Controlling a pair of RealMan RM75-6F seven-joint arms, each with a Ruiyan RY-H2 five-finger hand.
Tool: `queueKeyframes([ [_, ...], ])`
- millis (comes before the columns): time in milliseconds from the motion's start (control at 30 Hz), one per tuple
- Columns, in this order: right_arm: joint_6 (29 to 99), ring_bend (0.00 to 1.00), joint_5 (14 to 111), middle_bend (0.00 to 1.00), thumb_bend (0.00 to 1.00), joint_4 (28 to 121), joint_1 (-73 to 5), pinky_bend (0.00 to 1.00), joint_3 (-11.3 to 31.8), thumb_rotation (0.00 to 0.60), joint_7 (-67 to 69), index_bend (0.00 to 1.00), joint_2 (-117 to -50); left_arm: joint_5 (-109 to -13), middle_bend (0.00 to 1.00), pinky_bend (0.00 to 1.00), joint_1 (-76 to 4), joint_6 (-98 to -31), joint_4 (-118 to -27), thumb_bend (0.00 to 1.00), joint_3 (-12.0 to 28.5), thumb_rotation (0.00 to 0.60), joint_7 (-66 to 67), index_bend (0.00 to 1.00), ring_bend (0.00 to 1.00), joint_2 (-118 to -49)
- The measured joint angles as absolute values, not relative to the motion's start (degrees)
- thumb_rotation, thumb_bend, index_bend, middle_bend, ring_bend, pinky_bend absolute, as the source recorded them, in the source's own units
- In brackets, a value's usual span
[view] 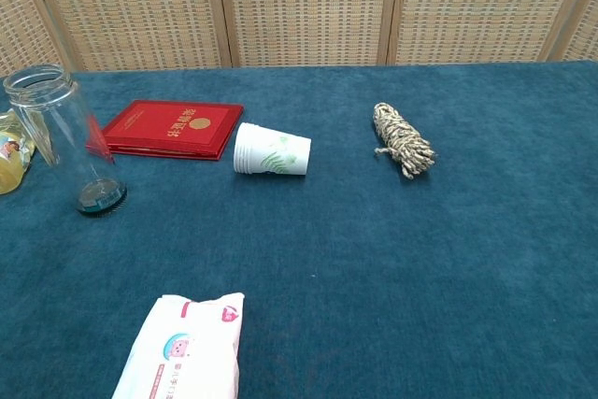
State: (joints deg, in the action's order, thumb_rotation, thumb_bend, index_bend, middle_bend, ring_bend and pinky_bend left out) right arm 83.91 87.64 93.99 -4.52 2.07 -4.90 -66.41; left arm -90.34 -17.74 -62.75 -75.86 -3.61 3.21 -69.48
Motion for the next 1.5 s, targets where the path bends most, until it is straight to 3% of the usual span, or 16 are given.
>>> queueKeyframes([
  [1500, 83.71, 0.00, 87.41, 0.00, 0.00, 94.08, -4.57, 0.00, 2.09, 0.600, -4.82, 0.00, -66.35, -87.52, 0.00, 0.00, -20.02, -59.61, -73.04, 0.38, -4.35, 0.600, 6.47, 0.51, 0.00, -74.10],
])
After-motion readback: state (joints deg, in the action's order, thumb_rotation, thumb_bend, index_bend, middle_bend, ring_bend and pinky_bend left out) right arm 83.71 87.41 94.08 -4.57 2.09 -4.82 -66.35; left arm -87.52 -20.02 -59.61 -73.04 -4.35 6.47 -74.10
